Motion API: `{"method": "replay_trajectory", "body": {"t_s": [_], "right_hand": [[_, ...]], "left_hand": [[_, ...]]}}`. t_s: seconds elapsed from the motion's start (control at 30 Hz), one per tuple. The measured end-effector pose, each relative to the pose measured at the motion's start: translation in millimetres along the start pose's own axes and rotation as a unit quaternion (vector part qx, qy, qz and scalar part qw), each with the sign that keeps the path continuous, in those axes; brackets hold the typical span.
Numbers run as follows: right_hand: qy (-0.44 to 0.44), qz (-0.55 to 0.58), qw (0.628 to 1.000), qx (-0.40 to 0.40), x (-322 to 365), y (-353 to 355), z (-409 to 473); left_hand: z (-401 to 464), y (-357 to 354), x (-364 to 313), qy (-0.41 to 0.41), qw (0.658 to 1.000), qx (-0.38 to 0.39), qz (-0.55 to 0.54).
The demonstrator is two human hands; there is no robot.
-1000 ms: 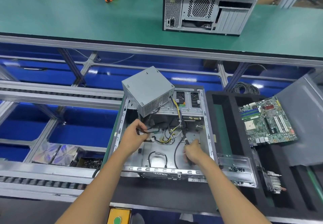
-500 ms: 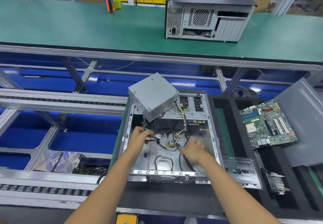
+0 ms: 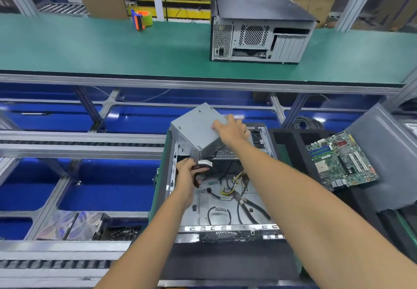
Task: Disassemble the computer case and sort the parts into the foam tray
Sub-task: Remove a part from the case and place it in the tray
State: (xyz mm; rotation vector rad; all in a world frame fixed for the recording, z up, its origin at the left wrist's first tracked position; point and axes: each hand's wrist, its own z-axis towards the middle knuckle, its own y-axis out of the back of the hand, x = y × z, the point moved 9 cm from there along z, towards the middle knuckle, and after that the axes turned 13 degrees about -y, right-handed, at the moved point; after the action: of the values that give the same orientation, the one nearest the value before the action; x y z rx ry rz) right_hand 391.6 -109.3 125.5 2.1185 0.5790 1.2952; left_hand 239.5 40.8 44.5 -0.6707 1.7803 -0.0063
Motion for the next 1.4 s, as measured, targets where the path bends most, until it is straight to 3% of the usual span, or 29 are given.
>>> {"method": "replay_trajectory", "body": {"t_s": [0.07, 0.17, 0.37, 0.57, 0.73, 0.9, 1.13, 1.23, 1.4], "right_hand": [[-0.026, 0.091, 0.994, 0.063, 0.7, -4.1, 10.6], [-0.02, 0.153, 0.987, 0.054, -2.4, 1.3, 9.7], [-0.042, 0.263, 0.959, 0.095, -24.9, -4.9, 1.2], [-0.05, 0.295, 0.945, 0.133, -28.5, -7.2, -2.2], [-0.04, 0.318, 0.94, 0.119, -29.0, 15.0, 5.6], [-0.048, 0.372, 0.922, 0.101, -37.1, 66.2, 27.3], [-0.089, 0.45, 0.882, 0.111, -98.8, 150.8, 66.5], [-0.104, 0.47, 0.865, 0.144, -137.8, 176.3, 84.2], [-0.138, 0.539, 0.804, 0.208, -196.0, 178.4, 99.6]], "left_hand": [[-1.8, -2.1, -3.3, 0.028, 0.996, -0.016, -0.085], [4.1, -6.5, -9.1, 0.033, 0.992, -0.001, -0.121], [9.8, -3.9, -21.2, 0.027, 0.996, -0.041, 0.068], [8.6, -8.9, -41.4, 0.035, 0.986, 0.025, 0.159], [8.6, -28.7, -76.7, -0.052, 0.971, 0.003, 0.234], [18.0, -82.2, -108.7, -0.124, 0.954, 0.048, 0.269], [26.5, -199.6, -107.2, -0.155, 0.933, 0.07, 0.317], [30.9, -245.8, -84.0, -0.129, 0.933, 0.073, 0.329], [41.4, -291.8, -36.3, -0.082, 0.931, 0.083, 0.347]]}}
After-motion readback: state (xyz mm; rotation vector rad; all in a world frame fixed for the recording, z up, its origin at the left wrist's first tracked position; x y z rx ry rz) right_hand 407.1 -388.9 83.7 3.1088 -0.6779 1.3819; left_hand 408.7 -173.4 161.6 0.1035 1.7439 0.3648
